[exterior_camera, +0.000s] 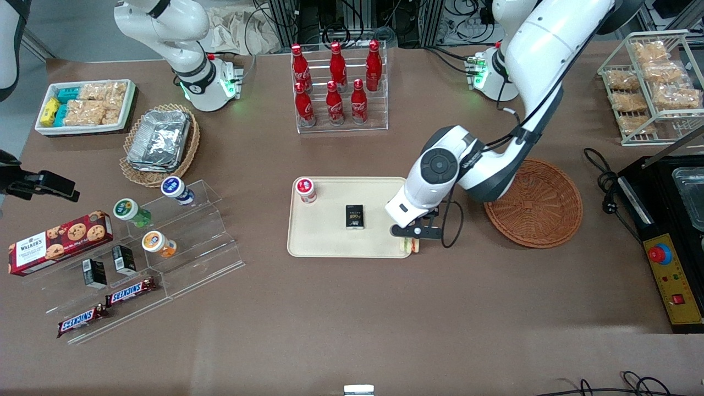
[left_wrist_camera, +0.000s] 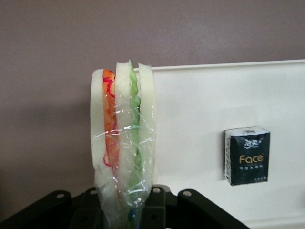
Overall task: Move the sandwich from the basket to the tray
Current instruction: 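Carry the sandwich over the cream tray beside the tissue pack, then lower the sandwich onto the tray and open the left gripper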
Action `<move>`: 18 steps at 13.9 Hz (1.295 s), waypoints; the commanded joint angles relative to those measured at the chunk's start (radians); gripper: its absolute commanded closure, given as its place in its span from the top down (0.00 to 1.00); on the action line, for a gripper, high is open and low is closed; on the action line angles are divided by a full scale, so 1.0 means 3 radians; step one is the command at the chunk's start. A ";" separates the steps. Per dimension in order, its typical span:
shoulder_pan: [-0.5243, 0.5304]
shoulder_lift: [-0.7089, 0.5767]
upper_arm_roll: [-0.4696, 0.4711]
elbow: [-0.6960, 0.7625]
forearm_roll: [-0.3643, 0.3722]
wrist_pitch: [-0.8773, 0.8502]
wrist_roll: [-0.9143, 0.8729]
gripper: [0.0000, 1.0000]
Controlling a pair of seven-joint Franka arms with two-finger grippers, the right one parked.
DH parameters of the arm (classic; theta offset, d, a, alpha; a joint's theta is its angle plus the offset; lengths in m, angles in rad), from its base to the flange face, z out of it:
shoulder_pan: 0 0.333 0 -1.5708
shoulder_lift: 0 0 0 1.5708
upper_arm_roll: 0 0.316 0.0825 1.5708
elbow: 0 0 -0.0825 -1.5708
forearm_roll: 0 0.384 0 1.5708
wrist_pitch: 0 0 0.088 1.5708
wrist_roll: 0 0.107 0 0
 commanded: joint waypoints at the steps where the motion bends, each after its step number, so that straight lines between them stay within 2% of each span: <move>1: -0.0086 0.0194 0.0006 0.0099 0.0252 0.0097 -0.0254 0.00; 10: -0.0254 0.0246 0.0021 -0.0070 0.0268 0.0138 -0.0505 0.00; 11: -0.0260 0.0251 0.0021 -0.0070 0.0268 0.0138 -0.0505 0.28; 12: -0.0250 0.0246 0.0021 -0.0070 0.0268 0.0138 -0.0510 0.99; 18: -0.0234 0.0205 0.0021 -0.0045 0.0268 0.0113 -0.0587 1.00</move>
